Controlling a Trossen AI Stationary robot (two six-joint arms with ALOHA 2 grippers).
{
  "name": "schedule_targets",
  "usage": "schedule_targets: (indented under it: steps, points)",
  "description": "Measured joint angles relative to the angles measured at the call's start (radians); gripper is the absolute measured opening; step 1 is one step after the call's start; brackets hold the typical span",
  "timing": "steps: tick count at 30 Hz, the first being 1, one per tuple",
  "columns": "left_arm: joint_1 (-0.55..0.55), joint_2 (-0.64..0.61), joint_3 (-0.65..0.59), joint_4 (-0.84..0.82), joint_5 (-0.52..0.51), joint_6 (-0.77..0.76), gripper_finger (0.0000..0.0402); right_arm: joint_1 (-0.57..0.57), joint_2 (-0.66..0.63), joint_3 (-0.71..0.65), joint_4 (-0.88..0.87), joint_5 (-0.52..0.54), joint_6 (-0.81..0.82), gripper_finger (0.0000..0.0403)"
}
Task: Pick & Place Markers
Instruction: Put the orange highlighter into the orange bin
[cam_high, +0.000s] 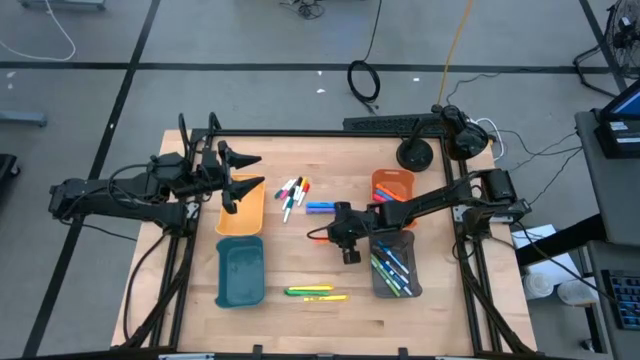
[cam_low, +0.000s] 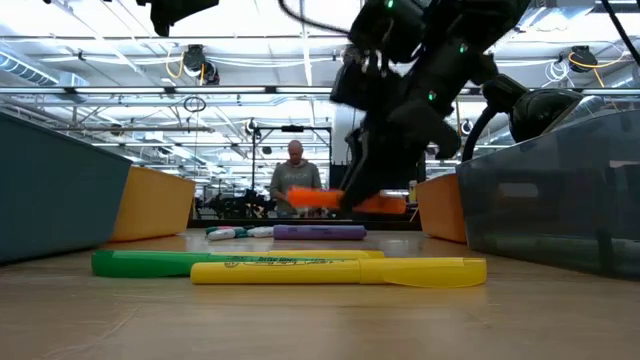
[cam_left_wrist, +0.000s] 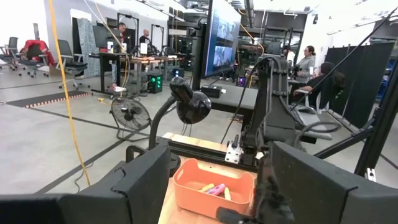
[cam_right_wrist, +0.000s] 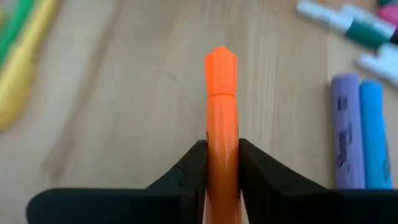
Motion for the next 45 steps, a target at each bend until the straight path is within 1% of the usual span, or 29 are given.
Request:
schedule_targets:
  steps: [6, 14, 18, 22, 25, 33, 36, 40, 45]
  points:
    - [0.000, 0.000, 0.000, 0.000, 0.000, 0.000, 0.0282, 0.019, -0.040, 0.002, 0.003, 0.002, -0.004, 0.0064]
    - [0.000, 0.000, 0.000, 0.000, 0.000, 0.000, 0.0282, 0.043, -0.103, 0.002, -0.056, 0.003, -0.005, 0.0064]
    - [0.000, 0.000, 0.000, 0.000, 0.000, 0.000, 0.0282, 0.048, -0.147, 0.001, -0.097, 0.008, 0.019, 0.0062]
    - [0.000, 0.000, 0.000, 0.000, 0.000, 0.000, 0.0282, 0.048, -0.210, -0.047, -0.102, 0.039, 0.034, 0.0063]
    - [0.000, 0.000, 0.000, 0.000, 0.000, 0.000, 0.0282, 0.048, -0.276, -0.097, -0.102, 0.081, 0.052, 0.0064]
    - [0.000, 0.000, 0.000, 0.000, 0.000, 0.000, 0.0282, 0.048, -0.507, -0.231, -0.085, 0.230, 0.126, 0.0065]
    - [0.000, 0.000, 0.000, 0.000, 0.000, 0.000, 0.0282, 0.048, -0.593, -0.281, -0.092, 0.312, 0.167, 0.0065]
    - [0.000, 0.000, 0.000, 0.000, 0.000, 0.000, 0.0282, 0.047, -0.695, -0.343, -0.090, 0.467, 0.254, 0.0063]
    - [0.000, 0.000, 0.000, 0.000, 0.000, 0.000, 0.0282, 0.045, -0.773, -0.374, -0.151, 0.715, 0.374, 0.0066]
